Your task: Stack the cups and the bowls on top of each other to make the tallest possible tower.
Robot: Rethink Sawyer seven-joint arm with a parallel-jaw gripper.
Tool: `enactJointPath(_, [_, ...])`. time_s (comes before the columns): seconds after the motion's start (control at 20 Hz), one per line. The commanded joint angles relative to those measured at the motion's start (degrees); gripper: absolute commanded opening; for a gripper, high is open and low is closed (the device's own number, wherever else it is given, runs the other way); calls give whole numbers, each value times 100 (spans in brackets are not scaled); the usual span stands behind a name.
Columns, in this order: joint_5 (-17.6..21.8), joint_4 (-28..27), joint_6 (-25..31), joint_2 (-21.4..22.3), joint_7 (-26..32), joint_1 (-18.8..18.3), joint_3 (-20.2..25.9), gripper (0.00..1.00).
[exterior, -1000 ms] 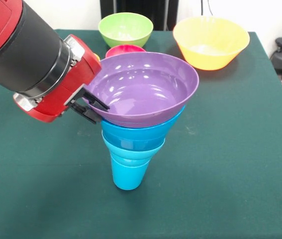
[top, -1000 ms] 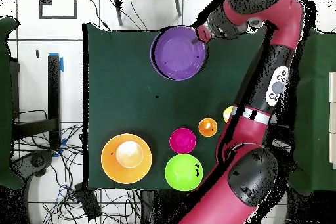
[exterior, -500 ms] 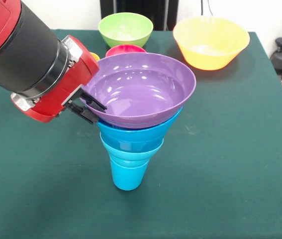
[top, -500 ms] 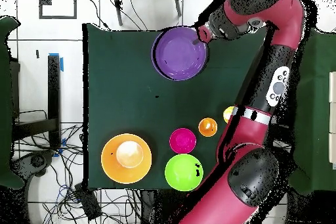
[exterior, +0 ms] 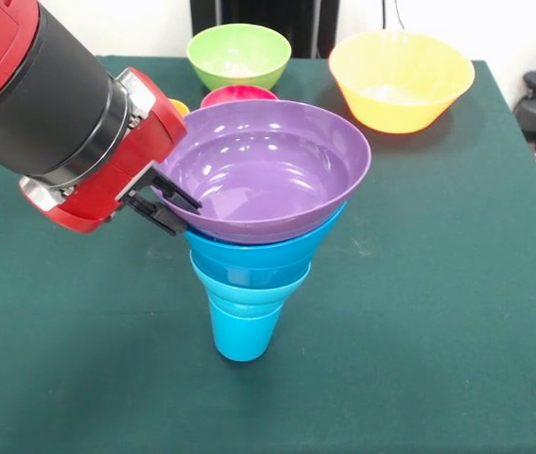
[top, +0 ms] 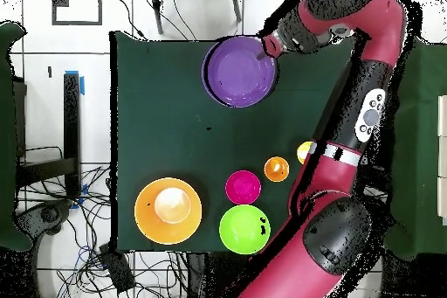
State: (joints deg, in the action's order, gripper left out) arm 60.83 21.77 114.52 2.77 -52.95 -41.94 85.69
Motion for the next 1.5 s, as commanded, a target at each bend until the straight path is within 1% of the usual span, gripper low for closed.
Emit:
enactJointPath(0.05, [32, 118, -449, 46, 592, 121, -617, 0])
enactJointPath(0.45, [94, 35, -416, 55, 719, 136, -603, 0])
enactJointPath(0.7, [323, -224, -246, 29, 873, 211, -436, 0])
enactJointPath(1.35, [396, -342, -220, 7, 859, 251, -307, 0])
enactJointPath(1.5, [490, -413, -170, 13, 896, 271, -243, 0])
